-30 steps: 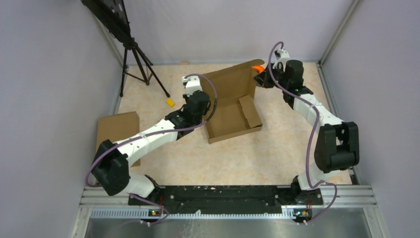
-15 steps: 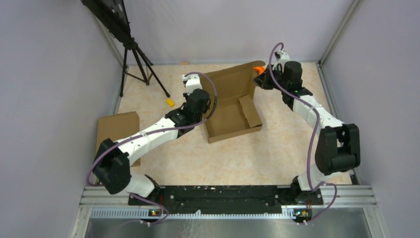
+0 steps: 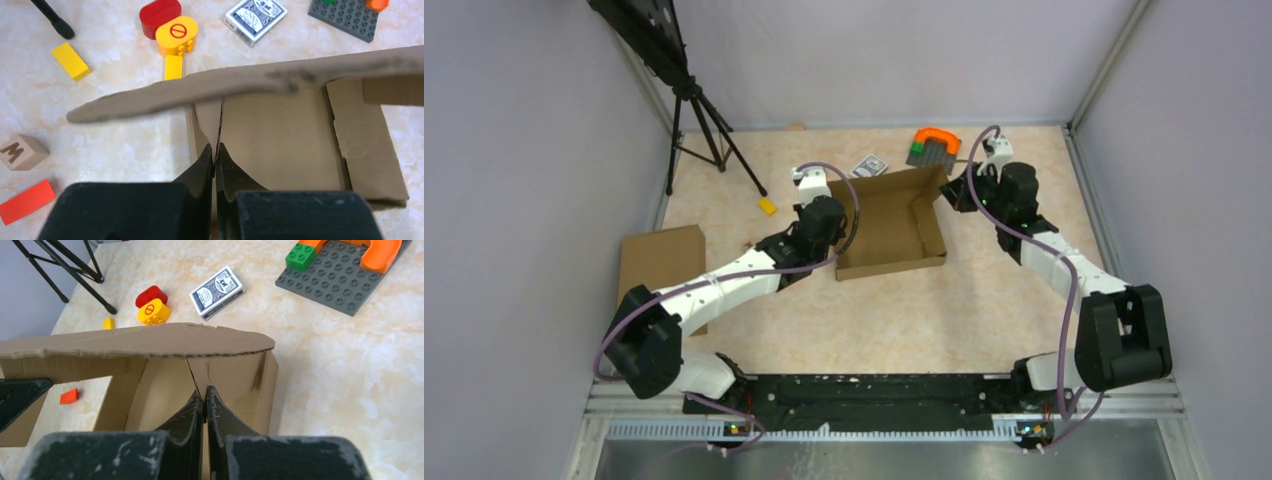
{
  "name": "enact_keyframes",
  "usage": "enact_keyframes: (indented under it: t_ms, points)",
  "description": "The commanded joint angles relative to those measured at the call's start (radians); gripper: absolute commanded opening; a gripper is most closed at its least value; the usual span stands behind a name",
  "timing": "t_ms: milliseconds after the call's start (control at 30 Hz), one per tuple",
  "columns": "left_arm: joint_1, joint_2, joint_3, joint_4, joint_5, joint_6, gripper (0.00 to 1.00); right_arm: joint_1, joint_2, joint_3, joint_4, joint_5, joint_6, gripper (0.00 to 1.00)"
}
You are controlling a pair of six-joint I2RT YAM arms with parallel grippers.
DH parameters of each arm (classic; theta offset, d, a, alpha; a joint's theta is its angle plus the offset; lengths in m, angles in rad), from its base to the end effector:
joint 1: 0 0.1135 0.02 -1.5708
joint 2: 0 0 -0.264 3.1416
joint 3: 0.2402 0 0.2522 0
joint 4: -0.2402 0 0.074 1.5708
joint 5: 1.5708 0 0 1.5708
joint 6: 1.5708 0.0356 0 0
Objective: Fold the paper box
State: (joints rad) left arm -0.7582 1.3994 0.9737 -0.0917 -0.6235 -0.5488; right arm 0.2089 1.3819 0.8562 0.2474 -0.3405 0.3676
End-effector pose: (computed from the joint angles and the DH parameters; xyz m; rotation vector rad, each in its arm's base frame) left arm 0.2410 -0.1996 0.2762 -0.1600 1.9826 -0.1909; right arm 0.3065 0.0771 0.2722 -0.0939 1.8913 0.7122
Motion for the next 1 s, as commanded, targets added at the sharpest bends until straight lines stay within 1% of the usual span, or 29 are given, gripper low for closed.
enact_keyframes:
  t_ms: [0,167,200,267,400,433,467,500,567,633,767,933,967]
  points:
    - [-0.011,-0.041,-0.056,0.052,0.032,-0.026,0.00,0.015,-0.033,-0.071,0.044,-0.028,-0.005,0.00]
    - [-0.022,-0.066,-0.116,0.084,0.037,-0.030,0.00,0.019,-0.076,-0.144,0.092,-0.042,-0.018,0.00]
    - [-0.023,-0.072,-0.130,0.115,0.035,-0.030,0.00,0.019,-0.086,-0.159,0.102,-0.047,-0.020,0.00]
    - [-0.024,-0.081,-0.151,0.132,0.035,-0.031,0.00,0.021,-0.109,-0.186,0.115,-0.046,-0.024,0.04]
    - [-0.029,-0.087,-0.182,0.149,0.040,-0.040,0.00,0.020,-0.138,-0.221,0.111,-0.038,-0.044,0.06]
    - [-0.030,-0.087,-0.189,0.156,0.041,-0.042,0.00,0.021,-0.140,-0.225,0.103,-0.037,-0.048,0.09]
    - [-0.030,-0.087,-0.193,0.159,0.041,-0.044,0.00,0.020,-0.142,-0.225,0.093,-0.038,-0.051,0.14]
    - [-0.031,-0.086,-0.195,0.161,0.041,-0.046,0.00,0.021,-0.143,-0.224,0.081,-0.037,-0.054,0.24]
    - [-0.032,-0.087,-0.199,0.162,0.041,-0.045,0.00,0.020,-0.150,-0.228,0.067,-0.034,-0.059,0.31]
    - [-0.032,-0.092,-0.210,0.180,0.053,-0.029,0.00,0.020,-0.165,-0.239,0.062,-0.025,-0.059,0.35]
    - [-0.032,-0.107,-0.241,0.222,0.059,-0.003,0.00,0.020,-0.199,-0.272,0.094,-0.035,-0.034,0.40]
    - [-0.032,-0.106,-0.249,0.219,0.059,0.006,0.00,0.021,-0.257,-0.315,0.091,-0.043,-0.020,0.53]
    - [-0.032,-0.105,-0.249,0.220,0.058,0.008,0.00,0.021,-0.271,-0.321,0.082,-0.052,-0.030,0.57]
